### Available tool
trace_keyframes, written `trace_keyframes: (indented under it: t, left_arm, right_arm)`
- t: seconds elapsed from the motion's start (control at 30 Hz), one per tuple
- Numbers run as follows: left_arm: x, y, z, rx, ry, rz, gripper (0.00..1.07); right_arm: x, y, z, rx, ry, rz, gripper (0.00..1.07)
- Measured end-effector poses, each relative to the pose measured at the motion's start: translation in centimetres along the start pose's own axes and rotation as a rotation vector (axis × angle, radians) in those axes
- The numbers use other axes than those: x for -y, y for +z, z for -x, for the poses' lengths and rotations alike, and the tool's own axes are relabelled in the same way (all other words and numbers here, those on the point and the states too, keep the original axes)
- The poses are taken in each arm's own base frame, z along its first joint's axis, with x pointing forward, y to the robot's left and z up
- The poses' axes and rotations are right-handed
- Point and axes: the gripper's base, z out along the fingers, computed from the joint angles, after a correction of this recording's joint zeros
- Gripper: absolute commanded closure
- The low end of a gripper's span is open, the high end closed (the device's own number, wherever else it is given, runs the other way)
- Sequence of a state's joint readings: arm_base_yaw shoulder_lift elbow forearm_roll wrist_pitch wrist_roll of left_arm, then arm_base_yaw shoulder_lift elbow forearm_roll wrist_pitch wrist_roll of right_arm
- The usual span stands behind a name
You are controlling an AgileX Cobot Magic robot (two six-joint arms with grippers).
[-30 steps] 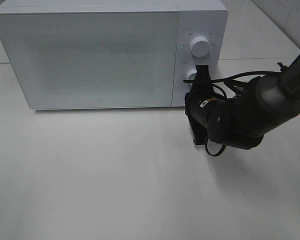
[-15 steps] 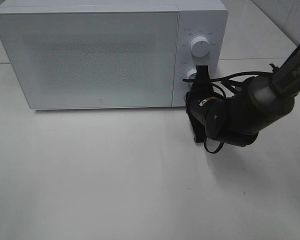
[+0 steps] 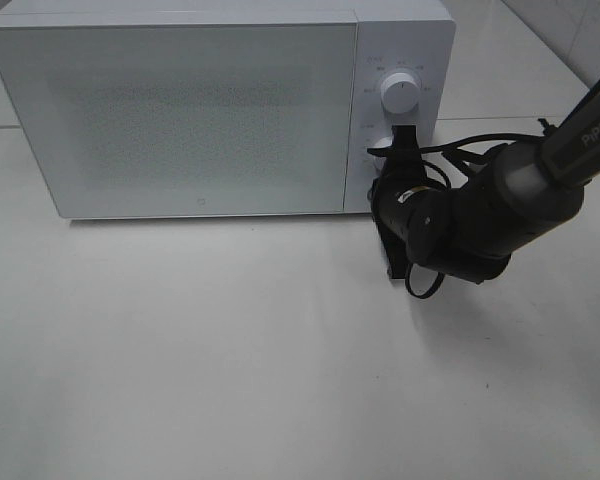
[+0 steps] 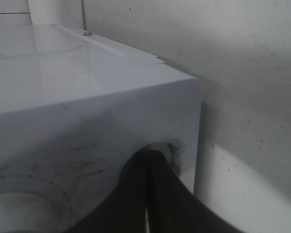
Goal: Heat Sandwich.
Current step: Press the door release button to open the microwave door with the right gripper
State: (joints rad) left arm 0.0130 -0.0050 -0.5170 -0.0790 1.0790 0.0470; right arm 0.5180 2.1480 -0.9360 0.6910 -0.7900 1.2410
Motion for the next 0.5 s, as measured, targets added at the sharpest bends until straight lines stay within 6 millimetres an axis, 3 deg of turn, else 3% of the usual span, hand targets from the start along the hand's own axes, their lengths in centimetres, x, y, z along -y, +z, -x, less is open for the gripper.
trace_keyframes:
  t: [0.5]
  left_arm:
    - [0.0, 0.0, 0.0, 0.000, 0.000, 0.000, 0.10]
  right_arm:
    - [-0.2, 1.2, -1.3, 0.074, 0.043, -0.024, 1.07]
